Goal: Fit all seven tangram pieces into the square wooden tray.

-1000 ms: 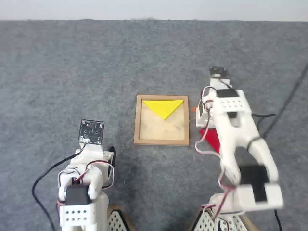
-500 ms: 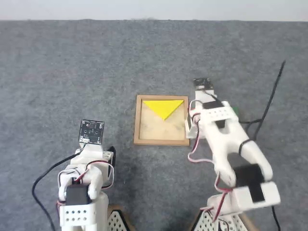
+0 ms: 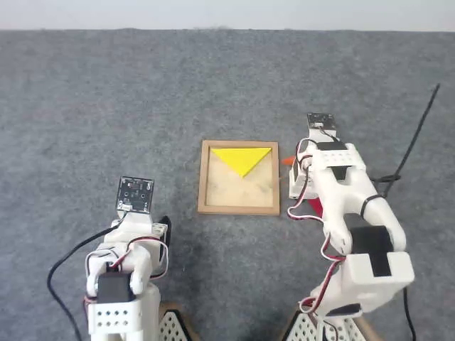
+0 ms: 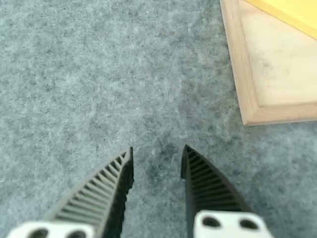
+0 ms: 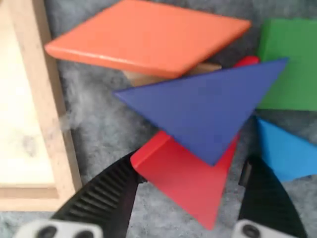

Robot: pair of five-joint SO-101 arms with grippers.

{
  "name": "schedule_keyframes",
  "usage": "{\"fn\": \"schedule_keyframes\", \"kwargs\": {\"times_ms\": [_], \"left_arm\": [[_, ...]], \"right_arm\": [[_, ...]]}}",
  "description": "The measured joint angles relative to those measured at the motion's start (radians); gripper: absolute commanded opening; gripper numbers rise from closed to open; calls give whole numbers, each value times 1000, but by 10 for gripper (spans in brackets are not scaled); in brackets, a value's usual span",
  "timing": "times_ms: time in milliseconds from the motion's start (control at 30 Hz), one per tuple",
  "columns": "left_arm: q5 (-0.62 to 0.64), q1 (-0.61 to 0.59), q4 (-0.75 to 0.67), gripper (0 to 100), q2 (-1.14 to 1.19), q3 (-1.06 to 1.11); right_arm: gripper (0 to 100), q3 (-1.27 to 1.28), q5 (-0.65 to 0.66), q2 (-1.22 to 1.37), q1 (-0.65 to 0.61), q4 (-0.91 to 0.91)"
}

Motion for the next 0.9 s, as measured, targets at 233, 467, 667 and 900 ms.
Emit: {"fn": "schedule_keyframes", "kwargs": {"times_ms": [233,467,667,900], "left_arm": [[0,0,0,153,0,0],[0,0,0,153,0,0],[0,0,0,153,0,0],[0,0,0,153,0,0]], "right_arm": [[258,0,0,0,11,-9],[182,0,-15,-3,86,-34],[181,0,-18,-12,95,-34],[180,0,-21,-40,129,-40]]}}
